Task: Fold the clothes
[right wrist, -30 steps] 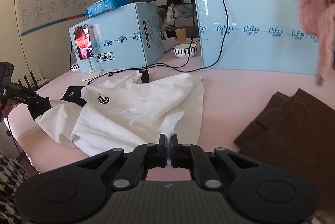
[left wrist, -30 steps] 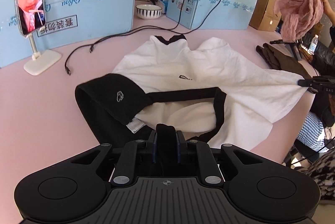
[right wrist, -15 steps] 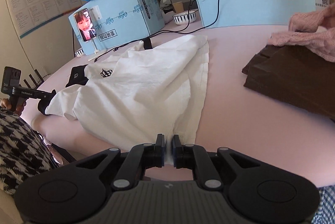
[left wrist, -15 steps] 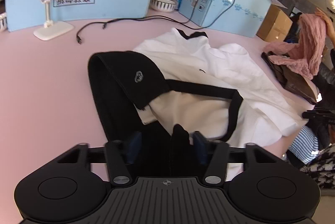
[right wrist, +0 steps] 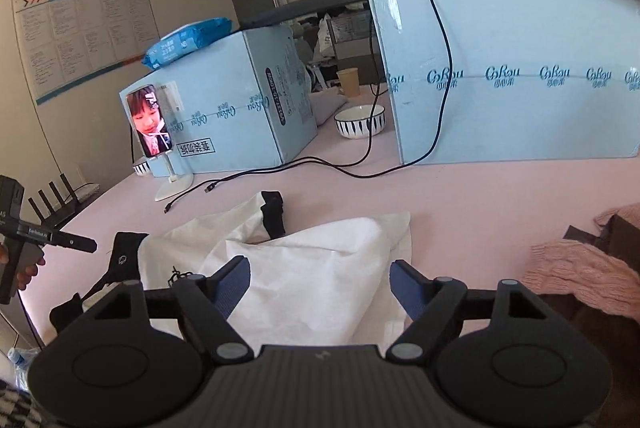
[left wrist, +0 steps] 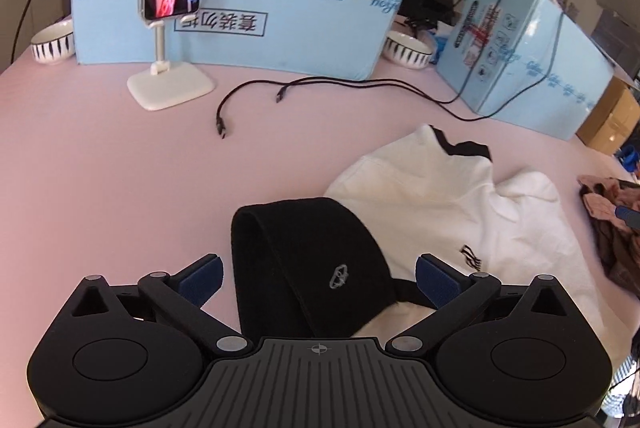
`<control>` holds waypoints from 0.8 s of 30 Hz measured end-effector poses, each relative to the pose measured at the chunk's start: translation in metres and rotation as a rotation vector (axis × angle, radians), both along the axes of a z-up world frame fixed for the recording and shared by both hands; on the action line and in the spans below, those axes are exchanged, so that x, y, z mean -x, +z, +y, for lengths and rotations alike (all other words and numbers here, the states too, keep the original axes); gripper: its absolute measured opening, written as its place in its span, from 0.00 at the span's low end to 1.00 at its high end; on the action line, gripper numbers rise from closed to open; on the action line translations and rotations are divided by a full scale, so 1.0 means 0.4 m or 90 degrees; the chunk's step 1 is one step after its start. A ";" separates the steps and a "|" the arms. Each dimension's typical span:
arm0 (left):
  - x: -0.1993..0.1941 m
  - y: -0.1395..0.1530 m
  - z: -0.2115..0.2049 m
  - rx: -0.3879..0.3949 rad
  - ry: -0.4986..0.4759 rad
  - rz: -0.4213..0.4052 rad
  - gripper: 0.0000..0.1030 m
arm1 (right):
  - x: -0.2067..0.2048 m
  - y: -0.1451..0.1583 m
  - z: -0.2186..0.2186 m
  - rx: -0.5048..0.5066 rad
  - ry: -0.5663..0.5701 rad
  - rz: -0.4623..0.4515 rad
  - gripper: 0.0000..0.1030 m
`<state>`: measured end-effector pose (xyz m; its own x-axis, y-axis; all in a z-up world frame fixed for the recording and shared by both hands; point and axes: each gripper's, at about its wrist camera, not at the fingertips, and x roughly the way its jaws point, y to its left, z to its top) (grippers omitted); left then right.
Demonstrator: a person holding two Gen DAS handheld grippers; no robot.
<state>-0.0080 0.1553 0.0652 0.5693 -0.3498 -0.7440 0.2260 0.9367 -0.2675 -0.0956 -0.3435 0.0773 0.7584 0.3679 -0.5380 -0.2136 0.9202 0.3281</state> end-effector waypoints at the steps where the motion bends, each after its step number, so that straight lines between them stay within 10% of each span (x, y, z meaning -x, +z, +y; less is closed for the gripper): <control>1: -0.018 -0.016 0.001 0.007 0.002 0.015 1.00 | -0.032 -0.015 0.002 -0.006 -0.009 0.011 0.73; 8: -0.075 -0.062 0.007 0.043 0.021 0.031 0.99 | -0.255 -0.128 0.022 -0.018 -0.051 0.098 0.58; 11: -0.089 -0.069 0.000 0.041 0.015 0.026 0.92 | -0.289 -0.159 0.051 0.000 -0.033 0.130 0.05; 18: -0.118 -0.066 -0.073 0.034 -0.032 -0.001 0.19 | -0.253 -0.125 0.014 -0.025 -0.084 0.065 0.04; 24: -0.154 -0.034 -0.125 0.048 -0.035 -0.057 0.19 | -0.191 -0.042 -0.045 -0.006 -0.140 -0.014 0.04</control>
<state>0.0536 0.1053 0.0515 0.6104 -0.4359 -0.6614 0.3032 0.9000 -0.3132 -0.0194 -0.3617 0.0604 0.8321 0.1973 -0.5184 -0.0152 0.9424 0.3342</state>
